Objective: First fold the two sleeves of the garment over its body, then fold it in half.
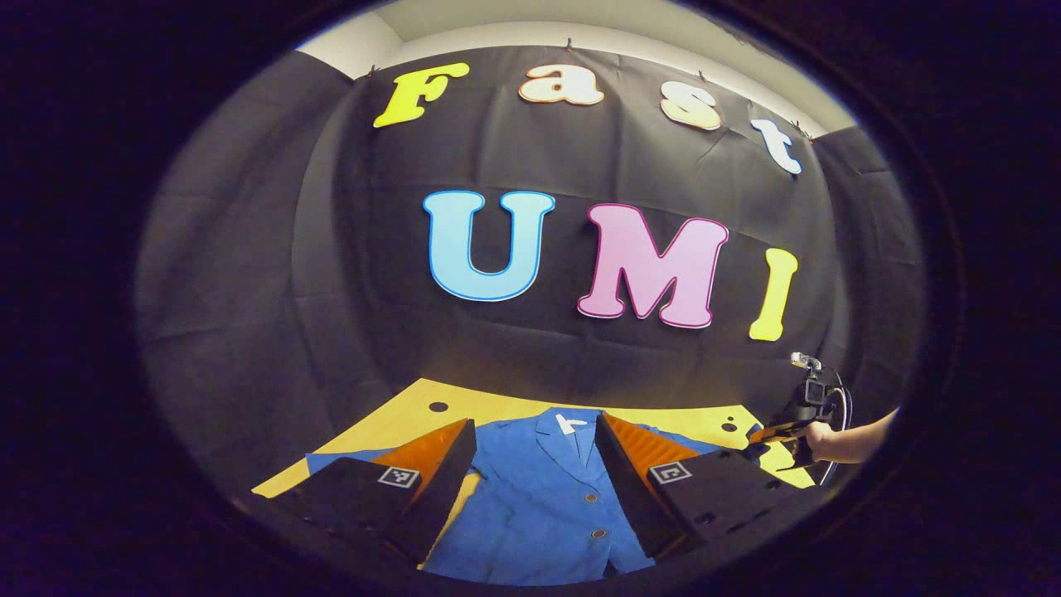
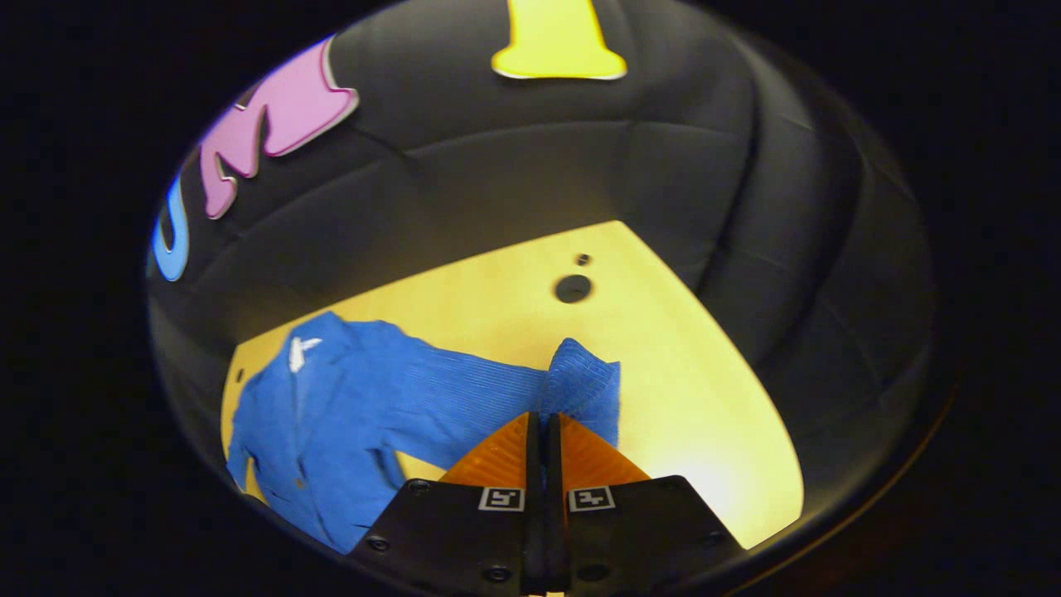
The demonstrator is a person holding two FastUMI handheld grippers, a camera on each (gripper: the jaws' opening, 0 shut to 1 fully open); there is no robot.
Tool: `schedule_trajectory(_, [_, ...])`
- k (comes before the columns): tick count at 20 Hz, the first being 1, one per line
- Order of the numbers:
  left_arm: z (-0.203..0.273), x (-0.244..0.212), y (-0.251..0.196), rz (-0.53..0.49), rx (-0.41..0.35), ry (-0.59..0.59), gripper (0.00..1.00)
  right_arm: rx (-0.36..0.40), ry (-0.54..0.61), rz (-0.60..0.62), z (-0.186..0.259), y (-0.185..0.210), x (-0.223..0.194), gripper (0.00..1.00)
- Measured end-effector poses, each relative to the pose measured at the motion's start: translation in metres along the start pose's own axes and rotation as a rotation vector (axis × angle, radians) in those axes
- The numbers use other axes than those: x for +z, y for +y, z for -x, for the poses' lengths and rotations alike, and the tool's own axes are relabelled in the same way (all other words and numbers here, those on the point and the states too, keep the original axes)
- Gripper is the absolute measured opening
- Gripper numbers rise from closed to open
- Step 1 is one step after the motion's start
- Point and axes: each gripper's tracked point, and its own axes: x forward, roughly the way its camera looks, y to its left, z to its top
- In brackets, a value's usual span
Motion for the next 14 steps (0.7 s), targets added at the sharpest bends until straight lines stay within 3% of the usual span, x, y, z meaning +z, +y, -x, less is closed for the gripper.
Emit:
schedule_trajectory(3, [0.010,-0.005,0.022,0.034,0.027,0.001,0.81,0.163,0.007,0.058,0.001,0.107,0.000,0.04])
schedule_trajectory(8, [0.034,-0.012,0.064,0.055,0.080,0.008,0.82,0.402,0.051,0.230,0.009,0.265,-0.042,0.04])
schedule_trajectory(11, [0.044,-0.017,0.095,0.062,0.126,0.006,0.81,0.509,0.091,0.285,0.008,0.348,-0.070,0.05])
schedule_trajectory(14, [0.047,-0.027,0.124,0.085,0.163,0.013,0.81,0.564,0.114,0.350,0.004,0.416,-0.101,0.05])
